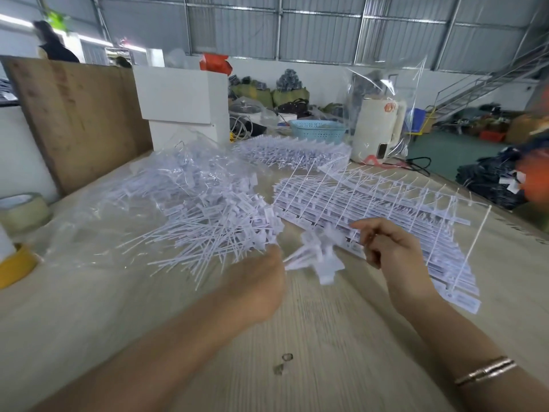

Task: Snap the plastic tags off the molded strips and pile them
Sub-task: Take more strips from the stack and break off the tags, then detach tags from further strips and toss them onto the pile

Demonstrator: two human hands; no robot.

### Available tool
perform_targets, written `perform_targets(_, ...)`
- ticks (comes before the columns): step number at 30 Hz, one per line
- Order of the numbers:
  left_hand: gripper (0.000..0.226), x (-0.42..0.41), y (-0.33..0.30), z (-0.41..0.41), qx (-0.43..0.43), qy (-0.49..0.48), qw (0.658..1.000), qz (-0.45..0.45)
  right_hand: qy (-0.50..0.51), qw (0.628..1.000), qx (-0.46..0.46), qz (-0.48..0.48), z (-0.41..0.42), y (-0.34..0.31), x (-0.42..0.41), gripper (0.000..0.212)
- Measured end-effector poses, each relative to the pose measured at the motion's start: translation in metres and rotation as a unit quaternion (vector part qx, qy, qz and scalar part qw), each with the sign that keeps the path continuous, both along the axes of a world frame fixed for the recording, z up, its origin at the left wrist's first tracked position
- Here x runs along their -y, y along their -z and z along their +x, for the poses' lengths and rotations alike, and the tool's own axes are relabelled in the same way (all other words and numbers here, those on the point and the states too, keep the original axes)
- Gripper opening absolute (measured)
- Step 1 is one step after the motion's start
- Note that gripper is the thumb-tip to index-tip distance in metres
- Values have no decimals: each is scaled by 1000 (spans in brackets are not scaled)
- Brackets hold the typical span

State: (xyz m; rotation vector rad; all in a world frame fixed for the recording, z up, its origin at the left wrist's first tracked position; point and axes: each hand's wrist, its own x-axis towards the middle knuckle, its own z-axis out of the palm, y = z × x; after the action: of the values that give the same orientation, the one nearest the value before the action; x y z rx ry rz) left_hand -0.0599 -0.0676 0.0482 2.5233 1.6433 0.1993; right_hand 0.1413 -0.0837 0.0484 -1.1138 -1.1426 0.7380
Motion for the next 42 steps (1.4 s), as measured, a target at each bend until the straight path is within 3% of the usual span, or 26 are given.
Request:
perform_targets(3, 21, -18, -13, -23, 114, 49, 992, 28, 7, 1000, -4, 29, 5, -1, -1, 56)
perform_targets(6, 21, -52, -32, -47, 177, 28, 977, 113, -5, 999, 20, 39, 2, 2, -2, 55)
perform_targets(9, 31, -86, -38, -71, 101, -44, 981, 159, -30, 998, 39, 36, -3, 5, -5, 58)
perform_targets(12, 52, -101, -18, -85, -22, -100, 994, 43, -47, 996, 63, 28, -5, 8, -7, 62)
perform_targets(14, 54, -100, -1, -88, -46, -111, 993, 15, -49, 996, 72, 21, -6, 11, -7, 62)
perform_targets(17, 53, -100, 1, -85, -49, -138, 987, 66, -41, 992, 119, -1, -12, 15, -6, 61)
perform_targets(19, 57, -100, -5, -83, -52, -143, 984, 96, -55, 973, 223, -34, -21, 16, -6, 55)
perform_targets(21, 67, -98, -8, -83, -40, -131, 986, 91, -93, 927, 358, -69, -33, 18, -8, 40)
perform_targets(23, 92, -94, -11, -84, -39, -117, 992, 29, -117, 871, 468, -89, -43, 23, -12, 27)
perform_targets(26, 131, -82, -11, -81, -59, -118, 990, -57, -98, 807, 567, -136, -64, 16, -21, 29)
perform_targets(28, 131, -78, -7, -77, -81, -129, 987, -47, -85, 786, 593, -152, -83, 8, -23, 26)
perform_targets(31, 110, -80, -6, -72, -108, -145, 984, -3, -105, 772, 612, -139, -114, 7, -17, 29)
perform_targets(35, 89, -86, -9, -70, -107, -146, 983, -13, -129, 748, 642, -109, -151, 11, -11, 41)
perform_targets(38, 91, -88, -11, -71, -91, -151, 984, -39, -146, 742, 648, -87, -171, 13, -12, 46)
perform_targets(42, 111, -90, -13, -80, -132, -137, 980, -54, -143, 753, 642, -17, -162, 17, -15, 39)
